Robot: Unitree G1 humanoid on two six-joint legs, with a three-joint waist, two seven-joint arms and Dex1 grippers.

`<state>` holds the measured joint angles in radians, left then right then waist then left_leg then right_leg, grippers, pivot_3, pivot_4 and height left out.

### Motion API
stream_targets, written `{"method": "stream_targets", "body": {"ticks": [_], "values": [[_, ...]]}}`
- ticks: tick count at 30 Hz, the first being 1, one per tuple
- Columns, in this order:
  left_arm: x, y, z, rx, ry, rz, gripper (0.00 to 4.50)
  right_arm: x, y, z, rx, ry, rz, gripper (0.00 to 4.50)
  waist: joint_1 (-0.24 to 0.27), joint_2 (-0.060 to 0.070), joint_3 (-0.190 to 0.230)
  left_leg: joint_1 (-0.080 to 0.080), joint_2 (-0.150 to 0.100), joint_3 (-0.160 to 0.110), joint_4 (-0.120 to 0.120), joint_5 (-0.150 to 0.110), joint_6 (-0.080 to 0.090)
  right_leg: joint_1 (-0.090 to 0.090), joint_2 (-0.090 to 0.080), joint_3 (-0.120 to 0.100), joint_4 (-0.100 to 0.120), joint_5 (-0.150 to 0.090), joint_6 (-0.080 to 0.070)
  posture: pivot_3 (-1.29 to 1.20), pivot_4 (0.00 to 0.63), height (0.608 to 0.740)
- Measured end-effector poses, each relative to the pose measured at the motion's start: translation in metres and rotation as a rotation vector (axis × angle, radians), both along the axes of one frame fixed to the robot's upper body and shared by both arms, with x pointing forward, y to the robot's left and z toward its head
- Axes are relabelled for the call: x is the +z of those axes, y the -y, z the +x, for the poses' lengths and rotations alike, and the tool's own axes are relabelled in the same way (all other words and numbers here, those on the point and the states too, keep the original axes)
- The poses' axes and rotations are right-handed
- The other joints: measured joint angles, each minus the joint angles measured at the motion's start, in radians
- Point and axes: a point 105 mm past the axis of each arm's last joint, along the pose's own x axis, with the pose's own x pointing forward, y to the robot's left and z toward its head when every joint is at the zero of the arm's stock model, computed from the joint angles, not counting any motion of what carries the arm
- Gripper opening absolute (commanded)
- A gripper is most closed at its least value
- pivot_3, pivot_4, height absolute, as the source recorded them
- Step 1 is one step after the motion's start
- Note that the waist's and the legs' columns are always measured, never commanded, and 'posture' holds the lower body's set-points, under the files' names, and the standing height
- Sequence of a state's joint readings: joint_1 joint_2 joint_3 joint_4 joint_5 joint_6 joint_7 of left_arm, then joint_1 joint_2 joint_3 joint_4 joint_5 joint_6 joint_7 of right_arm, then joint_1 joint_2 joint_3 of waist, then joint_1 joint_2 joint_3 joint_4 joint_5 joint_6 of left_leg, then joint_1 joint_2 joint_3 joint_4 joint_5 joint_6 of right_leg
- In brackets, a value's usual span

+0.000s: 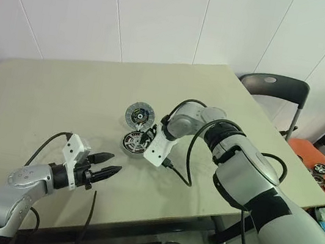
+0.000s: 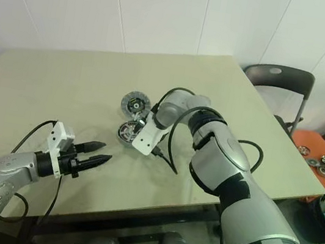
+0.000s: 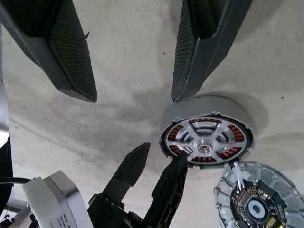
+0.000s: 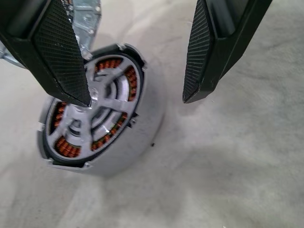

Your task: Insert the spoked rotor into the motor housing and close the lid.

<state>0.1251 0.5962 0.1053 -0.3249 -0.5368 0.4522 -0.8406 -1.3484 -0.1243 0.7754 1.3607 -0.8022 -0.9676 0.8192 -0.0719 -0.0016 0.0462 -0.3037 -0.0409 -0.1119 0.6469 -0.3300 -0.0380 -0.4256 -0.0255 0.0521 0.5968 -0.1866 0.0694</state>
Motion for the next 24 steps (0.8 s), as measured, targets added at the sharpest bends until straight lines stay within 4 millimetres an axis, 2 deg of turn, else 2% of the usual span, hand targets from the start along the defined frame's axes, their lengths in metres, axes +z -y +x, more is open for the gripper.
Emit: {"method": "stream_targets", "body": {"ticks": [12, 24], "values": [[-0.004, 0.0, -0.003, 0.018, -0.014, -0.009, 2.68, -0.006, 0.003, 0.0, -0.015, -0.008, -0.011, 3.22, 0.0, 0.0, 0.0, 0.0, 0.0, 0.0, 0.0, 0.0, 0.0, 0.0, 0.0, 0.0, 0.0, 0.0, 0.0, 0.0, 0.0, 0.74], [-0.003, 0.001, -0.006, 0.022, -0.013, -0.016, 2.68, -0.007, 0.006, 0.01, -0.101, 0.017, -0.001, 3.22, 0.0, 0.0, 0.0, 0.0, 0.0, 0.0, 0.0, 0.0, 0.0, 0.0, 0.0, 0.0, 0.0, 0.0, 0.0, 0.0, 0.0, 0.74]]}}
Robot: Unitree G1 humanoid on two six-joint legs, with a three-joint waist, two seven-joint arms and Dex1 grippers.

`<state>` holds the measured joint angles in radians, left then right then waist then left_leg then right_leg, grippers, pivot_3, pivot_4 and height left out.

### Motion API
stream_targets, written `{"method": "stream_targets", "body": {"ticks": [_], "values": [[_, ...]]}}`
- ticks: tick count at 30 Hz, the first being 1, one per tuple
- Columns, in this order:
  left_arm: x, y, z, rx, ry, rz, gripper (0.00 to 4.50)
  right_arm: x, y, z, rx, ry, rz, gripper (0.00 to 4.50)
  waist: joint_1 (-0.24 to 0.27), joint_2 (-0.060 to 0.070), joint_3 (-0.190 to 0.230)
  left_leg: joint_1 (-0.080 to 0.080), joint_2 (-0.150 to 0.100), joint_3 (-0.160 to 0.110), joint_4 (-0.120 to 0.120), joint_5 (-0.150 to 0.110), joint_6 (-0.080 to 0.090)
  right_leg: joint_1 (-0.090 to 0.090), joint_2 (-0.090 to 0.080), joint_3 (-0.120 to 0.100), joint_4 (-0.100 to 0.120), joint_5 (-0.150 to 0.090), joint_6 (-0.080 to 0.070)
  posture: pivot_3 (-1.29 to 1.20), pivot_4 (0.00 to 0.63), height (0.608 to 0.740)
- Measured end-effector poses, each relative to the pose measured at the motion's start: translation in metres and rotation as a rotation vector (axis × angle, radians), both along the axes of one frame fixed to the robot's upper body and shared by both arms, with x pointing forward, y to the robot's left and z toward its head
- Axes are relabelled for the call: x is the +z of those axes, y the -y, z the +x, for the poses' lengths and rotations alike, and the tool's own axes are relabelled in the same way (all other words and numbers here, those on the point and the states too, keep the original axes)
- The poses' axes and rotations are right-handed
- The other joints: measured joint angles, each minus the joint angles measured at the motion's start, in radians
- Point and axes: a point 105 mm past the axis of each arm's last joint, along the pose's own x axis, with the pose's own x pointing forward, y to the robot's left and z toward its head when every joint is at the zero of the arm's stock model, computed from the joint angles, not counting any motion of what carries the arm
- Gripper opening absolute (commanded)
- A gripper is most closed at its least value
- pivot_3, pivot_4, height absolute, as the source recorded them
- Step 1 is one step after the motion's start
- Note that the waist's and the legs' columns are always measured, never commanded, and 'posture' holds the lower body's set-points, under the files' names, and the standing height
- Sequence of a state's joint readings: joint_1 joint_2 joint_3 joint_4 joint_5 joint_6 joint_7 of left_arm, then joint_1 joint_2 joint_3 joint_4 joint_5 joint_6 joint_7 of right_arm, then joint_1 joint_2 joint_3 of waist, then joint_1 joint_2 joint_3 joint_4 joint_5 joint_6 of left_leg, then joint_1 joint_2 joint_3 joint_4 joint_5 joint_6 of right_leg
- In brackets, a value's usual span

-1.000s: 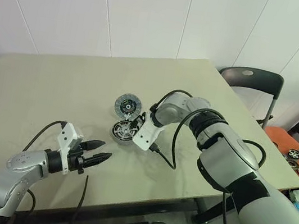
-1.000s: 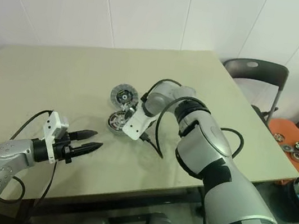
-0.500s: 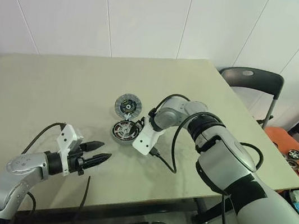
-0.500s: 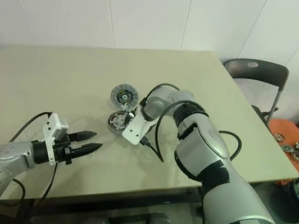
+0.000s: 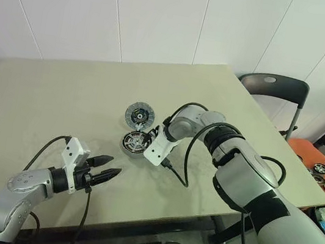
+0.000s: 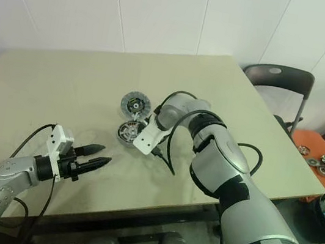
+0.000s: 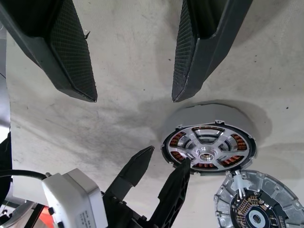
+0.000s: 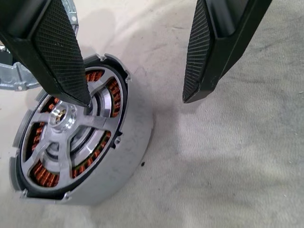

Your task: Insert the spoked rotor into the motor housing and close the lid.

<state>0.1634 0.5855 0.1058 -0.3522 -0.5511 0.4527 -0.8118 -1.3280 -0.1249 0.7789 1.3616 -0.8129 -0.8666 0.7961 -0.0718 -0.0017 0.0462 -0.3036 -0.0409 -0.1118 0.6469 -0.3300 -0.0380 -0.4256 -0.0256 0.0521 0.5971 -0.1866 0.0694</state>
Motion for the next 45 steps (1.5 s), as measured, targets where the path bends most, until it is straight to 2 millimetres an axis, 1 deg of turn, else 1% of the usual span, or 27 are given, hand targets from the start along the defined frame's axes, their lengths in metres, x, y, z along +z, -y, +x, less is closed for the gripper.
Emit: {"method": "stream_targets", "body": {"ticks": [5, 6, 8, 14, 21, 29, 30, 32, 34, 36, 41, 45], "values": [[0.0, 0.0, 0.0, 0.006, 0.001, -0.001, 2.68, -0.006, 0.002, -0.003, 0.009, -0.017, -0.001, 3.22, 0.0, 0.0, 0.0, 0.0, 0.0, 0.0, 0.0, 0.0, 0.0, 0.0, 0.0, 0.0, 0.0, 0.0, 0.0, 0.0, 0.0, 0.74], [0.0, 0.0, 0.0, 0.007, 0.001, -0.001, 2.68, -0.006, 0.001, -0.003, 0.01, -0.017, 0.0, 3.05, 0.0, 0.0, 0.0, 0.0, 0.0, 0.0, 0.0, 0.0, 0.0, 0.0, 0.0, 0.0, 0.0, 0.0, 0.0, 0.0, 0.0, 0.74], [0.0, 0.0, 0.0, 0.008, 0.001, -0.002, 2.68, -0.006, 0.001, -0.003, 0.016, -0.008, 0.006, 2.65, 0.0, 0.0, 0.0, 0.0, 0.0, 0.0, 0.0, 0.0, 0.0, 0.0, 0.0, 0.0, 0.0, 0.0, 0.0, 0.0, 0.0, 0.74], [-0.002, 0.0, -0.001, 0.016, -0.006, -0.004, 2.68, -0.003, -0.002, 0.0, 0.021, 0.027, 0.044, 0.68, -0.001, -0.002, -0.002, 0.001, 0.0, 0.0, 0.0, 0.0, 0.0, 0.001, 0.0, 0.0, 0.0, 0.0, 0.0, 0.0, 0.0, 0.74], [-0.002, 0.001, -0.002, 0.02, -0.005, -0.008, 2.68, -0.004, -0.004, -0.001, 0.026, 0.029, 0.054, 0.68, -0.009, -0.003, -0.002, 0.004, 0.001, 0.0, 0.001, 0.0, 0.0, 0.003, 0.002, 0.0, 0.002, 0.0, 0.0, 0.0, 0.0, 0.74], [0.001, 0.001, 0.0, 0.02, 0.005, -0.009, 2.68, 0.0, -0.004, -0.005, 0.06, 0.006, 0.025, 0.68, -0.009, -0.003, -0.002, 0.002, 0.001, 0.0, 0.0, 0.0, 0.0, 0.001, 0.002, 0.0, 0.001, 0.0, -0.001, 0.0, 0.0, 0.74], [0.002, 0.001, 0.001, 0.019, 0.009, -0.009, 2.68, 0.0, -0.005, -0.007, 0.063, -0.01, 0.022, 0.31, -0.009, -0.003, -0.002, 0.001, 0.001, 0.0, 0.0, 0.0, 0.0, 0.001, 0.001, 0.0, 0.0, 0.001, -0.001, 0.0, 0.0, 0.74], [0.003, 0.001, 0.002, 0.019, 0.013, -0.01, 2.68, 0.0, -0.007, -0.013, 0.089, -0.049, 0.009, 0.13, -0.01, -0.002, -0.002, 0.001, 0.001, 0.0, 0.0, 0.0, 0.0, 0.0, 0.001, 0.0, 0.0, 0.001, 0.0, 0.0, 0.0, 0.74], [0.003, 0.001, 0.004, 0.021, 0.015, -0.012, 2.68, 0.001, -0.015, -0.023, 0.132, -0.092, 0.012, 0.11, -0.014, -0.002, -0.002, 0.0, 0.001, 0.0, -0.001, 0.0, 0.0, 0.0, 0.001, 0.0, 0.0, 0.002, 0.002, 0.0, 0.0, 0.74], [0.004, 0.002, 0.005, 0.02, 0.019, -0.019, 2.68, 0.004, -0.017, -0.027, 0.139, -0.13, 0.011, 0.11, -0.014, -0.002, -0.002, 0.0, 0.001, -0.001, 0.0, 0.0, 0.0, 0.0, 0.001, 0.0, 0.0, 0.002, 0.002, 0.0, 0.0, 0.74], [0.002, 0.001, 0.005, 0.024, 0.01, -0.02, 2.68, 0.008, -0.011, -0.034, 0.148, -0.206, -0.039, 0.11, -0.009, -0.002, -0.002, 0.0, 0.001, -0.001, 0.0, 0.0, 0.0, 0.0, 0.001, -0.001, 0.0, 0.002, 0.002, 0.0, 0.0, 0.74], [0.001, 0.0, 0.006, 0.025, 0.005, -0.022, 2.68, 0.009, 0.002, -0.034, 0.15, -0.237, -0.113, 0.11, -0.001, -0.002, -0.001, 0.0, 0.001, -0.001, 0.001, 0.0, 0.0, 0.0, 0.001, -0.001, 0.0, 0.002, 0.002, 0.0, 0.0, 0.74]]}}
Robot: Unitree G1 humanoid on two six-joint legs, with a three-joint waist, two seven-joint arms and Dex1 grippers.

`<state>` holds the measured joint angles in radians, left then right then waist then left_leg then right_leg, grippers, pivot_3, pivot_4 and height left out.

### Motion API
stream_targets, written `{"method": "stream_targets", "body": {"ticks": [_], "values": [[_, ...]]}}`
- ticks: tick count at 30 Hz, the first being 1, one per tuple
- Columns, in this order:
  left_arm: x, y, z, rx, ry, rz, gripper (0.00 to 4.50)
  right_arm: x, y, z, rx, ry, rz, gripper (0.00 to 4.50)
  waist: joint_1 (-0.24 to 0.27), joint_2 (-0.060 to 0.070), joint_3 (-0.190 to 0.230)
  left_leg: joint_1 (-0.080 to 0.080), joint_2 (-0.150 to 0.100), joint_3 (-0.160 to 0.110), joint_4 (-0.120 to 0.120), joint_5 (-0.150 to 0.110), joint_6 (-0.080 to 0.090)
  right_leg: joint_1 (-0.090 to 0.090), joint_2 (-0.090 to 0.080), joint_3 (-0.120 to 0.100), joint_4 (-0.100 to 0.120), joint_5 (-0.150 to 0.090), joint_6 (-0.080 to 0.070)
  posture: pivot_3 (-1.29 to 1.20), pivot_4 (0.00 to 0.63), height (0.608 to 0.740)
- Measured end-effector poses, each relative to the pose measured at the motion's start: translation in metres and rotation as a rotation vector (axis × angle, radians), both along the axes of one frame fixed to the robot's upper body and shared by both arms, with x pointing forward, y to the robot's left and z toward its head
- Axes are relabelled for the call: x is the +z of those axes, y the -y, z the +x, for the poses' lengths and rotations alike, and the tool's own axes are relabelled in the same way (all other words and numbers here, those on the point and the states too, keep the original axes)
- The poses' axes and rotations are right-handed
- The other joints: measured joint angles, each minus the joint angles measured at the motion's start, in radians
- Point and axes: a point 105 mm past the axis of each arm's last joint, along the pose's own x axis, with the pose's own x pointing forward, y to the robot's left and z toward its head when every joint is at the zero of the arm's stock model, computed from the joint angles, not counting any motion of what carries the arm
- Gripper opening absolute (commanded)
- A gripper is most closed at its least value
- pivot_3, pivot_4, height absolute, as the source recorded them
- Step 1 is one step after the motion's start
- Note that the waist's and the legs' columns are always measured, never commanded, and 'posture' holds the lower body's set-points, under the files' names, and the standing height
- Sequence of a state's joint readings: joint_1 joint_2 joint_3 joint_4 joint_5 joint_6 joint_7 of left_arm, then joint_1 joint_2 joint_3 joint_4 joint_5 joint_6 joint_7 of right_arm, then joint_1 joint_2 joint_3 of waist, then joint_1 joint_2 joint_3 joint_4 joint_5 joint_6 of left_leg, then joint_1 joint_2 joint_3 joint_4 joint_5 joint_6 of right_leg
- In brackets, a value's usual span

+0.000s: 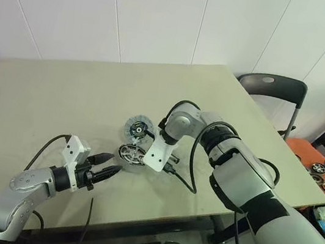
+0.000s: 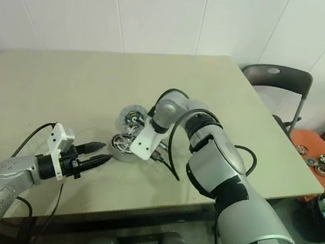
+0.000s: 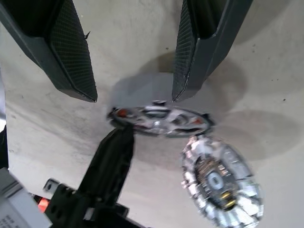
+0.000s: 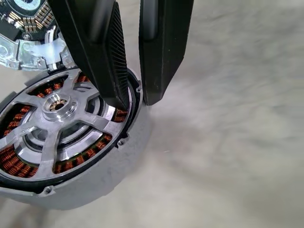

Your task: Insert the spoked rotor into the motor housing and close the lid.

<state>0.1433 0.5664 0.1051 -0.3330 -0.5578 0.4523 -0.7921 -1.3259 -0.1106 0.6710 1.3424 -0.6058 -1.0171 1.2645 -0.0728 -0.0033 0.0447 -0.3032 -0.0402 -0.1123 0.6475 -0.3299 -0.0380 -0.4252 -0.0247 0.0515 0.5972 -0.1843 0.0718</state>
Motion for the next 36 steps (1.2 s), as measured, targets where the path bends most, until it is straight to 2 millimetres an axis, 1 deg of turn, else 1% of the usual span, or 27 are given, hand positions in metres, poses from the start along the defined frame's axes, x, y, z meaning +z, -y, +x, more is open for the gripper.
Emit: {"method": "stream_targets", "body": {"ticks": [3, 6, 11, 16, 18, 22, 27, 31, 36], "values": [[-0.001, 0.0, 0.0, -0.001, -0.004, -0.001, 2.68, 0.001, 0.012, 0.001, 0.011, -0.002, -0.048, 0.11, 0.003, 0.0, 0.0, 0.0, 0.0, 0.0, 0.0, 0.0, 0.0, 0.0, 0.0, 0.0, 0.0, 0.0, 0.0, 0.0, 0.0, 0.74], [0.0, 0.0, 0.002, -0.003, 0.0, -0.005, 2.68, 0.0, 0.017, 0.004, -0.002, 0.013, -0.06, 0.11, 0.003, 0.0, 0.0, 0.0, 0.0, 0.0, 0.0, 0.0, 0.0, 0.0, 0.0, 0.0, 0.0, 0.0, 0.0, 0.0, 0.0, 0.74], [0.003, 0.002, 0.005, -0.014, 0.012, -0.008, 2.68, 0.0, 0.031, 0.009, -0.07, -0.003, -0.114, 0.11, 0.004, 0.0, 0.0, 0.0, -0.001, 0.0, 0.001, 0.0, 0.0, 0.001, -0.001, 0.0, 0.0, 0.0, 0.0, 0.0, 0.0, 0.74], [0.0, 0.003, 0.007, -0.012, 0.0, -0.016, 2.68, -0.002, 0.034, 0.01, -0.177, -0.068, -0.124, 0.11, 0.005, 0.0, 0.0, 0.0, -0.001, 0.0, 0.002, 0.0, 0.0, 0.002, -0.001, 0.0, 0.0, 0.0, 0.0, 0.0, 0.0, 0.74], [-0.001, 0.003, 0.008, -0.012, -0.001, -0.017, 2.68, -0.002, 0.031, 0.009, -0.272, -0.143, -0.126, 0.11, 0.005, 0.0, 0.0, 0.0, -0.001, 0.0, 0.002, 0.0, 0.0, 0.002, -0.001, 0.0, 0.0, 0.0, 0.0, 0.0, 0.0, 0.74], [0.001, 0.007, 0.011, -0.024, 0.007, -0.024, 2.68, -0.005, 0.015, 0.003, -0.501, -0.327, -0.145, 0.11, 0.005, 0.0, 0.0, 0.001, -0.001, -0.001, 0.002, 0.0, 0.0, 0.002, -0.001, -0.001, 0.001, 0.0, 0.0, 0.0, 0.0, 0.74], [-0.002, 0.011, 0.01, -0.029, -0.002, -0.027, 2.68, -0.007, 0.005, 0.0, -0.724, -0.456, -0.181, 0.11, 0.001, -0.001, -0.001, 0.001, -0.001, -0.001, 0.001, 0.0, 0.0, 0.001, -0.001, -0.001, 0.001, 0.0, 0.0, 0.0, 0.0, 0.74], [-0.004, 0.012, 0.01, -0.02, -0.003, -0.029, 2.68, -0.008, -0.006, -0.005, -0.842, -0.535, -0.191, 0.11, 0.0, -0.001, -0.001, 0.001, 0.0, -0.001, 0.001, 0.0, 0.0, 0.001, 0.0, -0.002, 0.003, 0.0, 0.0, 0.0, 0.0, 0.74], [-0.007, 0.012, 0.009, -0.006, -0.009, -0.037, 2.68, -0.007, -0.013, -0.008, -0.924, -0.606, -0.174, 0.11, 0.0, -0.001, -0.001, 0.001, 0.0, -0.001, 0.001, 0.0, 0.0, 0.001, 0.0, -0.003, 0.003, 0.0, 0.0, 0.0, 0.0, 0.74]]}}
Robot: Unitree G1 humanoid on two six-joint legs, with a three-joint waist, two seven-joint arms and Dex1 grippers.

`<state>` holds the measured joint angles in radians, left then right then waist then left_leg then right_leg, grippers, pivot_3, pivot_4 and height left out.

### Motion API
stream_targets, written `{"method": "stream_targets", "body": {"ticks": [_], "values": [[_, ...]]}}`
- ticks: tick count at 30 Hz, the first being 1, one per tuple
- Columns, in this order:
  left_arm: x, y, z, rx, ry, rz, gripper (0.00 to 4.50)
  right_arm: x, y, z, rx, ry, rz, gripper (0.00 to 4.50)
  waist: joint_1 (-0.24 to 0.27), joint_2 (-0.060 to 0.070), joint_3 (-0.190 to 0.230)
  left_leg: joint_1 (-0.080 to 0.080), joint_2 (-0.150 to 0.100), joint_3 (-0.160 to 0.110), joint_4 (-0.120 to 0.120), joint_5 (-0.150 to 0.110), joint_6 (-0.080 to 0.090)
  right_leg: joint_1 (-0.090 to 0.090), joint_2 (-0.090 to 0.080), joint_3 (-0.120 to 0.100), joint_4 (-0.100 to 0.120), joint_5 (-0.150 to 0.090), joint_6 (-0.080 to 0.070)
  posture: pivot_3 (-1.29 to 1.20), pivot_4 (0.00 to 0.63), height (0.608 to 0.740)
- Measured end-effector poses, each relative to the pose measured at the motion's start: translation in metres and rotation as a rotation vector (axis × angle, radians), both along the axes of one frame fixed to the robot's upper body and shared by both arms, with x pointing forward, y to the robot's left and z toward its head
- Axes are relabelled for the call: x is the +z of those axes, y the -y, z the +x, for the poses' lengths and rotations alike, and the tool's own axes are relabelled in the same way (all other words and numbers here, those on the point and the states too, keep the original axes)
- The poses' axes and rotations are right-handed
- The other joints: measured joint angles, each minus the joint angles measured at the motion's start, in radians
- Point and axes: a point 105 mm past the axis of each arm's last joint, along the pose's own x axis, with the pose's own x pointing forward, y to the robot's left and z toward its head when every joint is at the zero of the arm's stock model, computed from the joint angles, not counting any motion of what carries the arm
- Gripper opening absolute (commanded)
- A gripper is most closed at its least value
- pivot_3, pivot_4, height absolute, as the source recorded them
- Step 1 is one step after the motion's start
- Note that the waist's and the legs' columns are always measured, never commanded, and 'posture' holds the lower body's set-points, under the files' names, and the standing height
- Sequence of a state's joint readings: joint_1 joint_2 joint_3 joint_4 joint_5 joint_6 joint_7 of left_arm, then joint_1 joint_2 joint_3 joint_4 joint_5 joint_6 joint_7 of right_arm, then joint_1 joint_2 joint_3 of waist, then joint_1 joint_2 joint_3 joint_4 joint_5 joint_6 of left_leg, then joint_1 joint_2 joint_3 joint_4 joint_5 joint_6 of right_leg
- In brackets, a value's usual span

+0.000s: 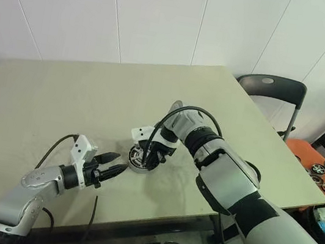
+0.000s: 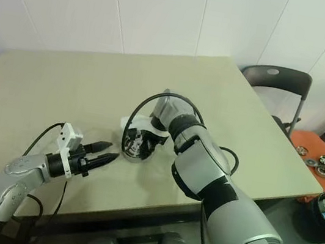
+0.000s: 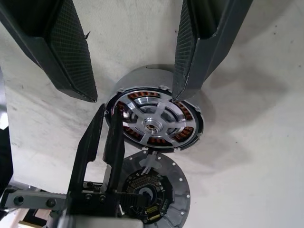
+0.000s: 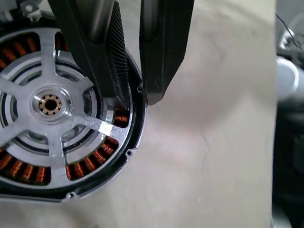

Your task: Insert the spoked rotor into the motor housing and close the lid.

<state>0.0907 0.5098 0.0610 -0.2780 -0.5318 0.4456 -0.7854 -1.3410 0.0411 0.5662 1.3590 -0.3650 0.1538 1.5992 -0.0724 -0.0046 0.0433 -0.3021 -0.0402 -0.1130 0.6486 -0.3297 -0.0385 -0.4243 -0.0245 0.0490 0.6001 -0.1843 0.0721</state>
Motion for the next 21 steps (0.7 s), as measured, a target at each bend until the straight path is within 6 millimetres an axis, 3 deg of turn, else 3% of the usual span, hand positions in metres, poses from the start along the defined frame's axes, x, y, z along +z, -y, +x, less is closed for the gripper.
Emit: {"method": "stream_targets", "body": {"ticks": [6, 11, 21], "values": [[-0.004, -0.001, -0.002, 0.008, -0.013, -0.003, 2.68, 0.002, -0.001, 0.0, 0.006, -0.001, 0.043, 0.11, -0.001, 0.0, 0.0, -0.001, 0.0, 0.001, 0.0, 0.0, 0.0, -0.001, 0.0, 0.0, -0.001, 0.0, 0.0, 0.0, 0.0, 0.74], [-0.003, 0.0, -0.002, 0.006, -0.011, -0.003, 2.68, -0.001, -0.003, -0.003, 0.025, -0.012, 0.062, 1.69, -0.003, 0.0, 0.0, -0.001, 0.0, 0.001, 0.0, 0.0, 0.0, -0.001, 0.0, 0.0, 0.0, 0.0, 0.0, 0.0, 0.0, 0.74], [0.002, 0.001, 0.002, -0.011, 0.006, -0.003, 2.68, 0.028, 0.001, 0.0, 0.237, 0.126, 0.164, 1.69, 0.002, 0.0, 0.0, -0.002, -0.001, 0.0, 0.0, 0.0, 0.0, -0.001, -0.002, 0.0, -0.003, 0.0, 0.0, 0.0, 0.0, 0.74]]}}
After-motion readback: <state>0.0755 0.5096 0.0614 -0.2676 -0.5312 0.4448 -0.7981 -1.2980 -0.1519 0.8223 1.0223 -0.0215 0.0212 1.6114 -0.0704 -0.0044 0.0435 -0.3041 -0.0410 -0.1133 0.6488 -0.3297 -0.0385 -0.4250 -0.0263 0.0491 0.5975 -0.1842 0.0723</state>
